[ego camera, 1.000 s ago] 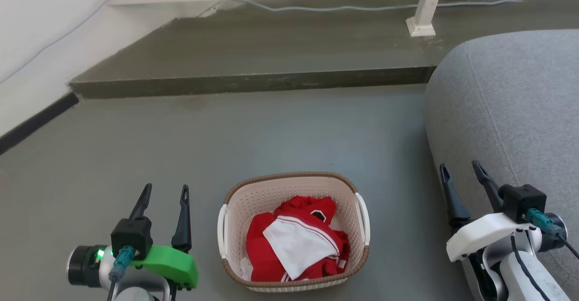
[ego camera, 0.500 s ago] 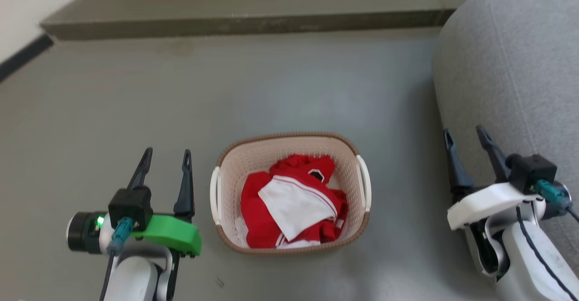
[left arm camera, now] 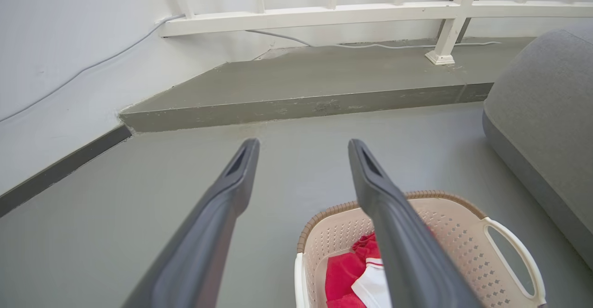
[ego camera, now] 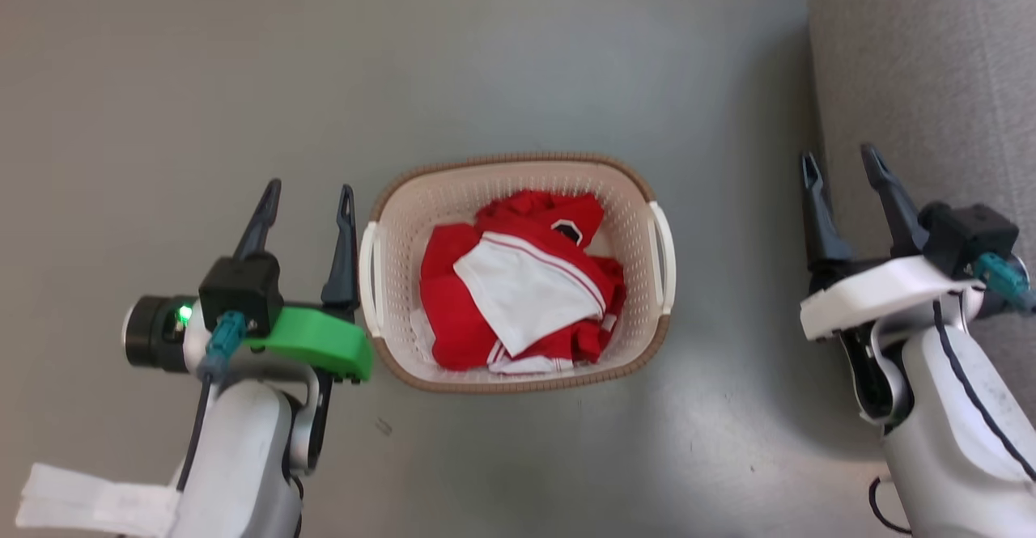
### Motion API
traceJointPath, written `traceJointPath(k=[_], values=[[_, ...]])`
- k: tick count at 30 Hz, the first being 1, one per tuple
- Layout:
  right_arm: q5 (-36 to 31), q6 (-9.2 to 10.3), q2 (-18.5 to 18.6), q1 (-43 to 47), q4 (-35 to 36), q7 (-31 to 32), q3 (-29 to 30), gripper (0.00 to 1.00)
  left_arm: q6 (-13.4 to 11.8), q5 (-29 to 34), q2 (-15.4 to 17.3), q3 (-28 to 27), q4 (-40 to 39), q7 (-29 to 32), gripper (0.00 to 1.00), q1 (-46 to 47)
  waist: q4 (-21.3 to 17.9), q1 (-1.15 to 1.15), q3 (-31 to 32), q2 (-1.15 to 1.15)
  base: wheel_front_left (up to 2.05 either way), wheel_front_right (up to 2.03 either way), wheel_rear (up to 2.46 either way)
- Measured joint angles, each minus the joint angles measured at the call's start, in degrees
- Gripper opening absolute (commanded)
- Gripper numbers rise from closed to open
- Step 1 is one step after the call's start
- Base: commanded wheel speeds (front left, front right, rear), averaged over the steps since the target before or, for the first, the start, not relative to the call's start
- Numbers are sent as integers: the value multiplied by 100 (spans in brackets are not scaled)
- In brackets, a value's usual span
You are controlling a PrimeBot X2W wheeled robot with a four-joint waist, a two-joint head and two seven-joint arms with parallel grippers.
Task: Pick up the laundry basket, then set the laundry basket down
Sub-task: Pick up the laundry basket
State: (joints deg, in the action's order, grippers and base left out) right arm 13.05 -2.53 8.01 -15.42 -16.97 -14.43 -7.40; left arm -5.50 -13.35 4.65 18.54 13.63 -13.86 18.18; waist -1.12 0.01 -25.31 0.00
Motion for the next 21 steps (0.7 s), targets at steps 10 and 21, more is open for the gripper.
traceJointPath(k=[10, 21], values=[[0, -108, -42, -582, -213, 0, -19, 100, 49, 2, -35, 8, 388, 129, 100, 722, -16, 0, -824, 0, 0, 0, 0], [-54, -247, -122, -1010, -733, -1, -238, 100, 204, 1, -83, 48, 1195, 175, 100, 1271, -29, 1, -1573, 0, 0, 0, 0]])
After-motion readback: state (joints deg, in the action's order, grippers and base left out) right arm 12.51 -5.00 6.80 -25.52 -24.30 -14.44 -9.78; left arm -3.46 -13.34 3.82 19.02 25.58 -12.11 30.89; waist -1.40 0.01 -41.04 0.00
